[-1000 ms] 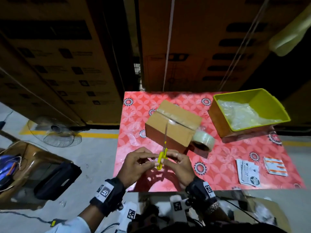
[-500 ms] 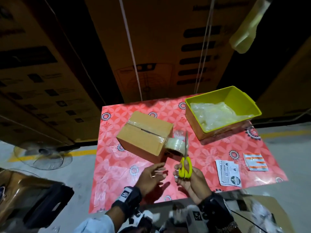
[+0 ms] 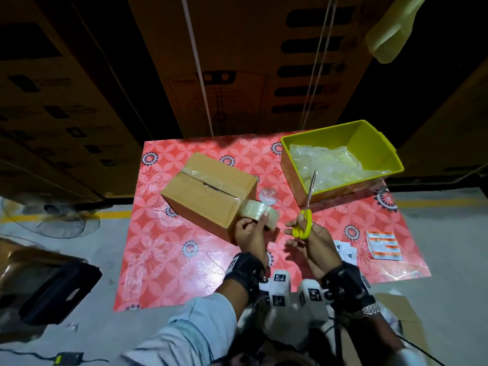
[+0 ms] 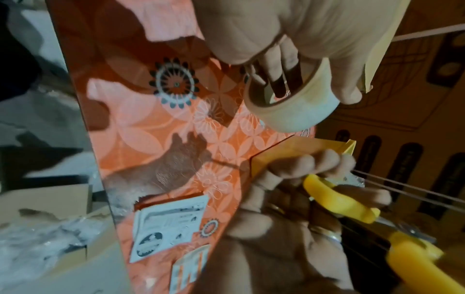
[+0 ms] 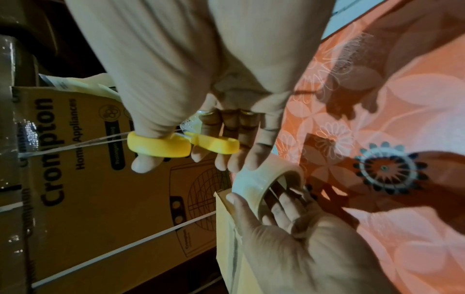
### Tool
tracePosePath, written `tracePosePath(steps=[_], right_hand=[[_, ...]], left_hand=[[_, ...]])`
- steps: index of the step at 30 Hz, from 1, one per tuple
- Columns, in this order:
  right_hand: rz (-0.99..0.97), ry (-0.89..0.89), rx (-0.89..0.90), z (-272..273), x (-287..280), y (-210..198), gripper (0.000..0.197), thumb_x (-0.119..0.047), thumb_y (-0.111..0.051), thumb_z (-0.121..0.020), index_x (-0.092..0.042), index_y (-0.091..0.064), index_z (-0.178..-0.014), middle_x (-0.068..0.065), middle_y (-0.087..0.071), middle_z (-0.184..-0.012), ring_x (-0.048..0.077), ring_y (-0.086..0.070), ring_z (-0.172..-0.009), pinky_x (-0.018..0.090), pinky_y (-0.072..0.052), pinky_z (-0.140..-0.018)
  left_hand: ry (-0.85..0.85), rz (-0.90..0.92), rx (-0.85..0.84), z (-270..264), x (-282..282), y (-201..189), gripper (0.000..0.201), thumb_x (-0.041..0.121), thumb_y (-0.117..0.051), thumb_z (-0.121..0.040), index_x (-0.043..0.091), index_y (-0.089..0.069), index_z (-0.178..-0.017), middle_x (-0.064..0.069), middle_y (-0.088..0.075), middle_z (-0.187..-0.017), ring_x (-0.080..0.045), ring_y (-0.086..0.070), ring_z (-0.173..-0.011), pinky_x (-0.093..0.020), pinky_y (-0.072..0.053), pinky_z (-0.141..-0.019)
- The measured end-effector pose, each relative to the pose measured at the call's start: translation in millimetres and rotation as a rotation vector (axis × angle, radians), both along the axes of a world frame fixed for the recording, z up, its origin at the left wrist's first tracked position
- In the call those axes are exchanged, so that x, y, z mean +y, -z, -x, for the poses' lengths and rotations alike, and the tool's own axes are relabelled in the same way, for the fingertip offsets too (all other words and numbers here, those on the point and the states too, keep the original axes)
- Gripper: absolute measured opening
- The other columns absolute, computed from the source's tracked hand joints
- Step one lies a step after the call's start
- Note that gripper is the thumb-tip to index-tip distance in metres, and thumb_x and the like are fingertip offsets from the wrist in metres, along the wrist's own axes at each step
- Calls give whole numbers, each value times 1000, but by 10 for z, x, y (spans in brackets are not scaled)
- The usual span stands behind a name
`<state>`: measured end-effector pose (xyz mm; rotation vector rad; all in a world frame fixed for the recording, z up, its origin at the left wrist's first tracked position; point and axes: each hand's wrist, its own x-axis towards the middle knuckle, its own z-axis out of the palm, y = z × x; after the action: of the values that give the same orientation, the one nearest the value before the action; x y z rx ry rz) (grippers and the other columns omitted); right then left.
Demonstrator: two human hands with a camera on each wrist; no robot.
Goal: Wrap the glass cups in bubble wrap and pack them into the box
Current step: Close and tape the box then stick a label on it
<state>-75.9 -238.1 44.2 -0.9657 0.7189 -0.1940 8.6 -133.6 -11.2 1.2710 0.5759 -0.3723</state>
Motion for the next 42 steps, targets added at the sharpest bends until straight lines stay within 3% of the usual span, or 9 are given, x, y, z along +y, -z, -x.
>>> tracePosePath(steps=[6,12,16,19,24,29,33,36,42], right_hand=[[-11,-55,-15,-44,-90,4,37,-38,-70,-86,-2,-68,-97,9,-72,-93,14,-66,-78,25,-57,-64],[-25,-98,0,-80,-23,92,38,-37,-74,-82,-2,-69,-98,11,-70,-88,13,-64,-68,23,-54,-58],[45,-128,43,-278,-10,124,49,-42,-90,-63,-13,-72,-98,14,-69,-93,19,-63,-71,30,-49,-60],[201,-146,19,-587,-38,45,41,-32,-94,-69,-15,-70,-98,10,-68,-89,24,-61,-81,39,-51,-70],[579,-189,-10,-1184,-36,-67,23,-11,-80,-86,-9,-61,-97,6,-62,-86,1,-55,-67,11,-46,-62],[646,-275,-8,-1390,194,91,33,2,-80,-83,-7,-55,-102,-3,-61,-87,0,-60,-75,13,-52,-65],[635,-250,58,-1319,400,199,31,-17,-85,-82,-24,-57,-91,-8,-65,-86,5,-61,-70,26,-55,-66],[573,-186,101,-1202,552,249,30,-15,-83,-84,-19,-54,-90,-6,-63,-79,3,-57,-61,18,-48,-56],[144,-145,201,-967,941,337,33,-3,-78,-86,-20,-52,-95,5,-71,-89,17,-72,-73,30,-59,-63]], left_hand=[[-37,-52,16,-80,-109,-133,61,25,-95,-72,-5,-59,-111,-6,-66,-94,-18,-60,-76,-23,-48,-60],[112,-121,-7,-113,205,182,85,49,-99,-45,5,-67,-110,-11,-77,-104,-30,-76,-94,-52,-62,-86],[118,-115,1,-63,385,35,69,27,-99,-63,10,-60,-117,-11,-76,-106,-26,-75,-94,-35,-62,-73],[91,-67,8,-39,428,14,63,14,-95,-72,13,-54,-120,-11,-75,-106,-24,-75,-91,-35,-62,-72],[154,-74,-17,-32,604,-54,52,5,-83,-84,8,-49,-123,-10,-73,-108,-18,-73,-83,-26,-58,-56],[221,-105,-51,-122,967,-35,45,2,-78,-88,0,-53,-125,-22,-72,-115,-26,-73,-81,-33,-59,-60],[349,-102,-79,-308,1320,-127,33,-7,-70,-90,0,-59,-121,-19,-68,-104,-16,-69,-65,-26,-57,-56],[470,-164,-120,-509,1616,-172,39,-1,-68,-93,4,-61,-131,-19,-68,-119,-16,-73,-68,-24,-57,-58],[473,-395,-281,-746,1922,-198,36,22,-83,-85,33,-69,-117,-1,-61,-134,-26,-63,-113,-38,-57,-92]])
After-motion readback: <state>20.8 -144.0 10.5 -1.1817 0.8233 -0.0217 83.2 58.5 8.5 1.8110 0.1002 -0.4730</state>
